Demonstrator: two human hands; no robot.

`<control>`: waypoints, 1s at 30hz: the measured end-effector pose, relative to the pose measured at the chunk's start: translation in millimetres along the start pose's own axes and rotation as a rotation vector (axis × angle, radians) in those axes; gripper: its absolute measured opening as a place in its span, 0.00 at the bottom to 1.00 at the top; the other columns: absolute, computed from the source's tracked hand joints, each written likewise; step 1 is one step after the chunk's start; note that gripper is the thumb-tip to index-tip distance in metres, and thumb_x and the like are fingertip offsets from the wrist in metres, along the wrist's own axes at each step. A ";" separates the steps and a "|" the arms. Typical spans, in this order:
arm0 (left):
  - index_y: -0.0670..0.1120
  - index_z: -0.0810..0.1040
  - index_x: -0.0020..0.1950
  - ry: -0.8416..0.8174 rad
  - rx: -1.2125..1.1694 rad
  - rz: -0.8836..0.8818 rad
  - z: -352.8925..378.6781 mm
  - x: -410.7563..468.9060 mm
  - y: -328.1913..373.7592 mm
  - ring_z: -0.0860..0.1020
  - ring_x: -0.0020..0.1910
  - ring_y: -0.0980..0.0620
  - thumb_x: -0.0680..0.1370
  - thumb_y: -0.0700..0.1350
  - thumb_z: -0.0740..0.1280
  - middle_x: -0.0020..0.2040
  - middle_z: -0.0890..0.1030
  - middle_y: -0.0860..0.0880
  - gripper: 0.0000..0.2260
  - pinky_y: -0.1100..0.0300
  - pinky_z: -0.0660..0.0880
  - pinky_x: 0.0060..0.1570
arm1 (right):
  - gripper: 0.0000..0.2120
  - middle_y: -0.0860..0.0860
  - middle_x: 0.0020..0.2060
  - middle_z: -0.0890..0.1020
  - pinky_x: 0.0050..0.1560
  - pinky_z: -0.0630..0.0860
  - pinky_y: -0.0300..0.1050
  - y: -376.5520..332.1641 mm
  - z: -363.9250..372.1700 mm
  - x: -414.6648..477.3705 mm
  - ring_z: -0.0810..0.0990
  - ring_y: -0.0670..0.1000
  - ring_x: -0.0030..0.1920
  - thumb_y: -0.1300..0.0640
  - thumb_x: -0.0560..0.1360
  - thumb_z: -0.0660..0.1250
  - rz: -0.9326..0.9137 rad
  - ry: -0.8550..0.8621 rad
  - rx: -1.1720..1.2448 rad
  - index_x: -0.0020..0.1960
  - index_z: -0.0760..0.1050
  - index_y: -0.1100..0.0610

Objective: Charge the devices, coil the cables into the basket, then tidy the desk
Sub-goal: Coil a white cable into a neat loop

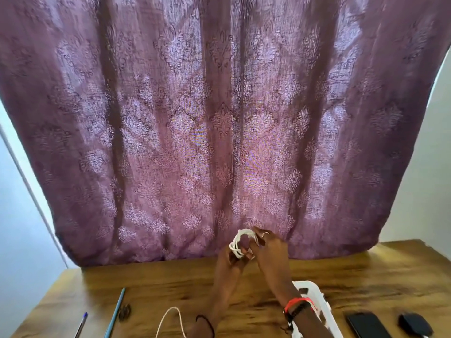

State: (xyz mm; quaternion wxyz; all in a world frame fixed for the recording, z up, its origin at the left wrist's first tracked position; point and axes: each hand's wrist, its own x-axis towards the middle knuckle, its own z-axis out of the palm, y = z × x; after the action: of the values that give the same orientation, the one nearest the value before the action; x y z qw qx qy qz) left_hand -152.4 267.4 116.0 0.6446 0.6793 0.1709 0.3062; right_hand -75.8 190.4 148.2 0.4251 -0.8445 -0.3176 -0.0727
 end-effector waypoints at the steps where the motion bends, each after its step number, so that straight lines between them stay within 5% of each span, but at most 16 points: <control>1: 0.50 0.79 0.47 -0.019 -0.007 -0.009 1.0 -0.1 -2.3 0.80 0.42 0.65 0.72 0.31 0.69 0.40 0.84 0.60 0.14 0.70 0.73 0.43 | 0.17 0.57 0.54 0.82 0.56 0.75 0.46 -0.3 -1.3 1.0 0.81 0.56 0.53 0.57 0.74 0.67 0.012 -0.020 -0.038 0.63 0.76 0.53; 5: 0.48 0.81 0.51 0.004 -0.080 -0.075 2.6 0.5 -7.4 0.80 0.48 0.58 0.73 0.41 0.71 0.47 0.85 0.53 0.08 0.59 0.75 0.55 | 0.17 0.55 0.51 0.84 0.52 0.74 0.43 -5.8 -4.5 1.0 0.82 0.55 0.52 0.50 0.74 0.64 -0.002 0.019 -0.055 0.63 0.76 0.50; 10: 0.44 0.78 0.56 0.154 -0.166 -0.141 0.1 8.0 -13.6 0.81 0.53 0.45 0.64 0.60 0.74 0.52 0.83 0.44 0.28 0.48 0.76 0.53 | 0.15 0.52 0.49 0.84 0.56 0.75 0.45 -9.3 -3.5 0.6 0.81 0.52 0.51 0.55 0.69 0.71 0.056 0.048 0.156 0.55 0.80 0.51; 12: 0.40 0.76 0.56 0.202 -0.174 -0.154 -1.1 9.7 -11.4 0.81 0.51 0.43 0.70 0.52 0.73 0.51 0.82 0.41 0.22 0.50 0.78 0.49 | 0.14 0.50 0.47 0.84 0.55 0.76 0.45 -9.1 -3.0 0.7 0.81 0.50 0.48 0.54 0.68 0.72 0.076 0.050 0.183 0.54 0.81 0.51; 15: 0.34 0.77 0.53 0.205 -0.233 -0.154 -1.3 11.9 -9.4 0.82 0.41 0.49 0.77 0.35 0.64 0.45 0.82 0.40 0.07 0.61 0.80 0.38 | 0.11 0.45 0.38 0.83 0.44 0.73 0.27 -11.0 -3.9 0.3 0.80 0.37 0.38 0.56 0.67 0.73 0.092 0.038 0.260 0.50 0.81 0.53; 20: 0.31 0.78 0.51 0.199 -0.292 -0.174 -1.4 10.4 -1.3 0.80 0.32 0.57 0.77 0.34 0.63 0.42 0.80 0.39 0.08 0.68 0.76 0.31 | 0.08 0.39 0.33 0.82 0.39 0.72 0.23 -11.6 -1.7 -2.0 0.80 0.34 0.38 0.59 0.66 0.74 0.104 0.060 0.335 0.42 0.79 0.48; 24: 0.37 0.82 0.44 0.209 -0.330 -0.175 -1.5 11.9 1.2 0.81 0.39 0.51 0.76 0.33 0.65 0.41 0.83 0.40 0.06 0.65 0.78 0.35 | 0.07 0.41 0.35 0.83 0.39 0.70 0.22 -9.4 -1.3 -0.9 0.81 0.37 0.39 0.56 0.67 0.74 0.117 0.072 0.328 0.43 0.81 0.49; 30: 0.37 0.82 0.49 0.170 -0.359 -0.140 -2.4 11.0 2.5 0.80 0.48 0.47 0.75 0.36 0.66 0.48 0.83 0.39 0.06 0.58 0.78 0.48 | 0.11 0.49 0.46 0.85 0.37 0.65 0.17 -6.2 -4.5 3.9 0.77 0.35 0.41 0.54 0.70 0.71 0.106 0.053 0.280 0.53 0.81 0.53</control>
State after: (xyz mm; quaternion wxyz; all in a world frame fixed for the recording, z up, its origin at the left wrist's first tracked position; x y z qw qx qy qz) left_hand -146.0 275.8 120.6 0.7583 0.5119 0.2140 0.3422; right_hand -75.8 191.5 156.8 0.5502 -0.7903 -0.2681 -0.0272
